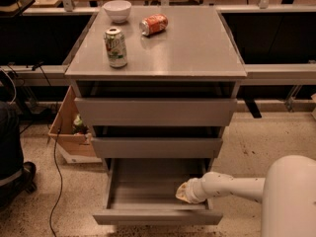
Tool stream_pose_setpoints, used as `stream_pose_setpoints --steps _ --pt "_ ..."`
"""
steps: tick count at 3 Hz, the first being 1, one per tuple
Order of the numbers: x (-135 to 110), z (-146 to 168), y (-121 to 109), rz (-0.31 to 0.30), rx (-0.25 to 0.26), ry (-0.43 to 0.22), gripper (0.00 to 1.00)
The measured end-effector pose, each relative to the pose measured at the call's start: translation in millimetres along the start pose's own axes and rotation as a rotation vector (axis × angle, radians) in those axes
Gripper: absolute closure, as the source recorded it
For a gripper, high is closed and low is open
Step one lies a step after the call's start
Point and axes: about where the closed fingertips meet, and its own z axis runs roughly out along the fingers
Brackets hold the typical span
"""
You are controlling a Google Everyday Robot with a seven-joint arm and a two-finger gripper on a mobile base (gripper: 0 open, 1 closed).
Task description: Open bottom drawer
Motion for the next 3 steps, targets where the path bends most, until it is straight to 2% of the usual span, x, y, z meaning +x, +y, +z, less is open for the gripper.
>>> stream_pose_setpoints --steps 1,2,3 --pt "0.0 0.0 0.0 0.0 0.0 0.0 1.0" --pt "2.4 20.4 0.6 0.034 -0.007 -0.039 1.0" --pt "14.6 70.1 2.4 0.094 -0.041 -0.101 1.0"
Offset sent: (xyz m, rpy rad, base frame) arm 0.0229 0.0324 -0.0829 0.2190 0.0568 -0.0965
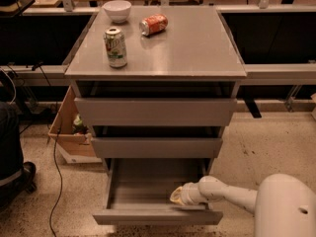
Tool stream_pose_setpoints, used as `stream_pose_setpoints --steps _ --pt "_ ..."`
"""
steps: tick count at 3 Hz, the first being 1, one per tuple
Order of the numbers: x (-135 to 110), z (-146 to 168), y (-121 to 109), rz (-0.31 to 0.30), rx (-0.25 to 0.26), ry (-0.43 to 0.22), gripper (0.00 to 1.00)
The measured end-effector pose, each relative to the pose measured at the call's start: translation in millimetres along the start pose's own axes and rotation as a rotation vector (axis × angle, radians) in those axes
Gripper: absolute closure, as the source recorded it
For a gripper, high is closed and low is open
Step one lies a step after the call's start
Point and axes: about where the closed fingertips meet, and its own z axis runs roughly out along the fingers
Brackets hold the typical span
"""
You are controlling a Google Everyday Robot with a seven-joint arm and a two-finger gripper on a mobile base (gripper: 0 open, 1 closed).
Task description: Open bottom drawer
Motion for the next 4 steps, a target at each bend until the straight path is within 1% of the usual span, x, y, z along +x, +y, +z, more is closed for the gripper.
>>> stream_pose_setpoints --steps 1,2,3,4 --pt "26.1 40.1 -4.7 0.082 -0.045 -0.058 1.0" --pt "35.1 52.3 -3.5 0.12 -0.085 -0.094 1.0" --pt "35.4 62.0 11.0 0.156 -0.156 -0.14 1.0" --pt "33.2 65.2 24.0 0.168 -0.208 -0.159 1.0"
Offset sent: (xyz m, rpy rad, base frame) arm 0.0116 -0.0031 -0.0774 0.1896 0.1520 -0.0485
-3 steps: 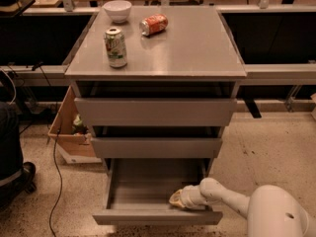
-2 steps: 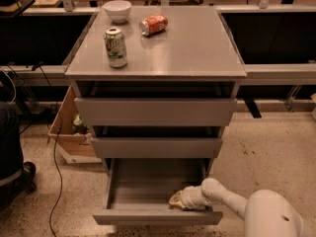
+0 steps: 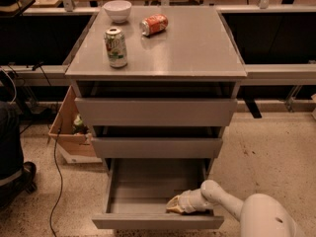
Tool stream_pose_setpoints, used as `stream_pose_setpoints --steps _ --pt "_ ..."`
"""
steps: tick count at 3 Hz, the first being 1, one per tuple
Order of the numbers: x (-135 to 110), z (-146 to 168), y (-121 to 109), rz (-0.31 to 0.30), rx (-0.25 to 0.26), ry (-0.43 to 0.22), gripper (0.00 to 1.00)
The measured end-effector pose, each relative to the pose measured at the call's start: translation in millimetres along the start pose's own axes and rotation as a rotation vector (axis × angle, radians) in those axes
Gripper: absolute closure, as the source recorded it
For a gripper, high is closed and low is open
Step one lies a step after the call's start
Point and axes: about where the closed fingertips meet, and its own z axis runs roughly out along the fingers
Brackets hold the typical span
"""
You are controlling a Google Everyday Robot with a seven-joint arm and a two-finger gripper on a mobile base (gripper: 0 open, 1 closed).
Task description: Open bottom drawer
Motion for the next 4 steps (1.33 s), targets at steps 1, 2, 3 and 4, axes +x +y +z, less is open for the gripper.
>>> stream_pose_setpoints --steps 1,2,3,4 --pt "-0.4 4.4 19.7 0.007 -0.057 -0.008 1.0" --pt "-0.5 0.8 36.0 0.006 -0.097 -0.002 1.0" --pt "-0.5 0.8 36.1 0.006 -0.097 -0.002 1.0" --pt "-0.3 4.7 56.6 0.008 -0.161 0.0 1.0"
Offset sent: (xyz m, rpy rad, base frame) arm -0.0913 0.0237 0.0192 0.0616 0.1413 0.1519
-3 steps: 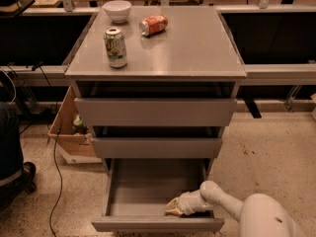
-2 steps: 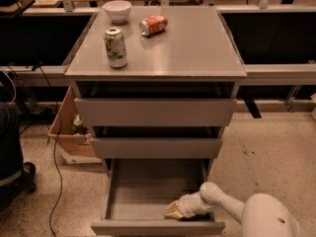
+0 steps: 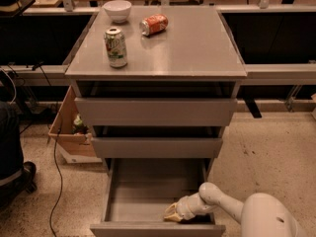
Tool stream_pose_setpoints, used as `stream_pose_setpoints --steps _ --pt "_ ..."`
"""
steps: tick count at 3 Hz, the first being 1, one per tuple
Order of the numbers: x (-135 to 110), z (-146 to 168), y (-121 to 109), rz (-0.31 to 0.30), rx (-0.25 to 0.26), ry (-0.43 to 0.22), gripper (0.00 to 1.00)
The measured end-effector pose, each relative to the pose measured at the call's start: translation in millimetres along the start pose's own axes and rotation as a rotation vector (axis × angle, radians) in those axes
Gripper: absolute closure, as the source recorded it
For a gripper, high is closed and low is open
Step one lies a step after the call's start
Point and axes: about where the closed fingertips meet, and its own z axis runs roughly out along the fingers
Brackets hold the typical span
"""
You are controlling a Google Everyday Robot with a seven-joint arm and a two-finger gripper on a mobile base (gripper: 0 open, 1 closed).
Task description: Open bottom drawer
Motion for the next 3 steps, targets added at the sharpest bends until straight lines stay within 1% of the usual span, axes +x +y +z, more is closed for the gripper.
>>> stream_pose_setpoints --steps 1,2,3 --pt "-1.2 2.6 7.1 0.001 -0.028 -0.01 1.0" --pt "-3.6 8.1 22.8 -0.006 -0.087 -0.026 1.0" --pt "-4.8 15.8 32.4 -0.009 -0.122 -0.037 1.0"
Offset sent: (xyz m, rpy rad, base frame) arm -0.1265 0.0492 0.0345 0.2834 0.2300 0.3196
